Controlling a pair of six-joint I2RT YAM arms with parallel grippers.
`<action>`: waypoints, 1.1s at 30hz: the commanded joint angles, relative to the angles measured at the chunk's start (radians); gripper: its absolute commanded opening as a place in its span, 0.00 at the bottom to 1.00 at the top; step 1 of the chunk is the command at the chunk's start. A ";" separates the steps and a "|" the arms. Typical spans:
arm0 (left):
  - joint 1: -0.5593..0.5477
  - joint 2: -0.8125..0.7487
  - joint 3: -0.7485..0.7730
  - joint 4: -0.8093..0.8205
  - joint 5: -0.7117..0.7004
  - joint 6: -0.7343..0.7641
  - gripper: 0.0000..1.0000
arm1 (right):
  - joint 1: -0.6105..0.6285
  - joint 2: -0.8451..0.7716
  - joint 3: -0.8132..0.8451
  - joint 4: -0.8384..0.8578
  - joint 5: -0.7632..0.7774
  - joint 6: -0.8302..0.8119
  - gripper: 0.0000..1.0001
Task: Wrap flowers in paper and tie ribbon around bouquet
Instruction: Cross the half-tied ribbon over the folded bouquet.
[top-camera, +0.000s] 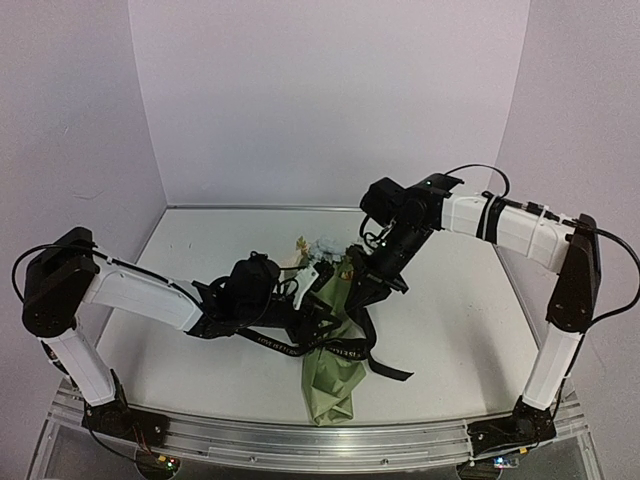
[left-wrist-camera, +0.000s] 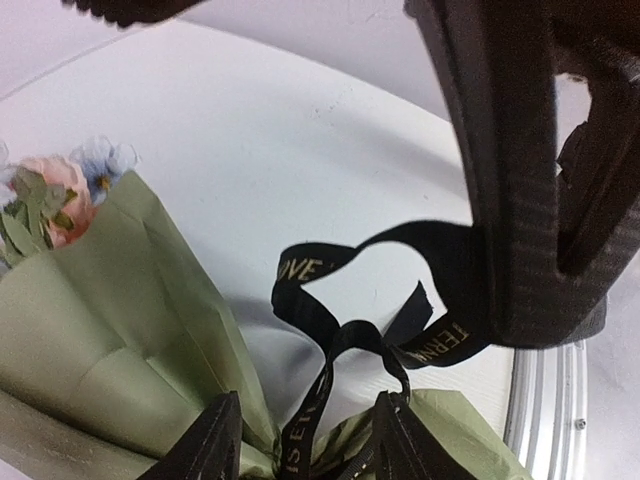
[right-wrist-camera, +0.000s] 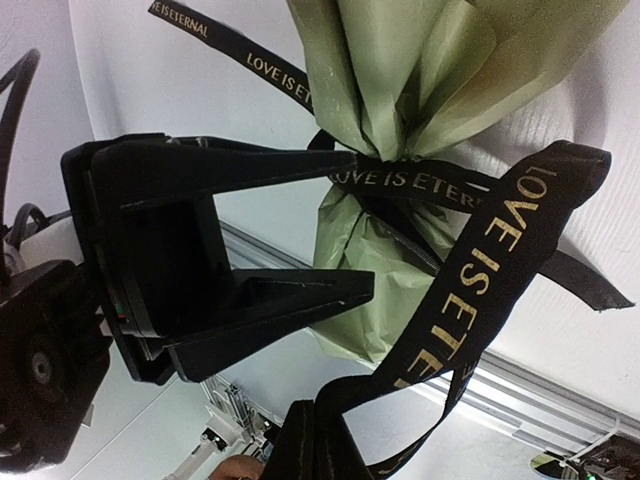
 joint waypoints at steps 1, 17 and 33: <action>-0.009 -0.011 -0.023 0.264 -0.014 0.109 0.46 | 0.018 -0.056 0.026 0.042 -0.031 0.033 0.00; -0.040 0.110 0.042 0.389 0.080 0.194 0.45 | 0.028 -0.116 -0.015 0.058 -0.046 0.049 0.00; -0.041 0.177 0.096 0.451 0.086 0.205 0.49 | 0.029 -0.171 -0.073 0.059 -0.097 0.041 0.00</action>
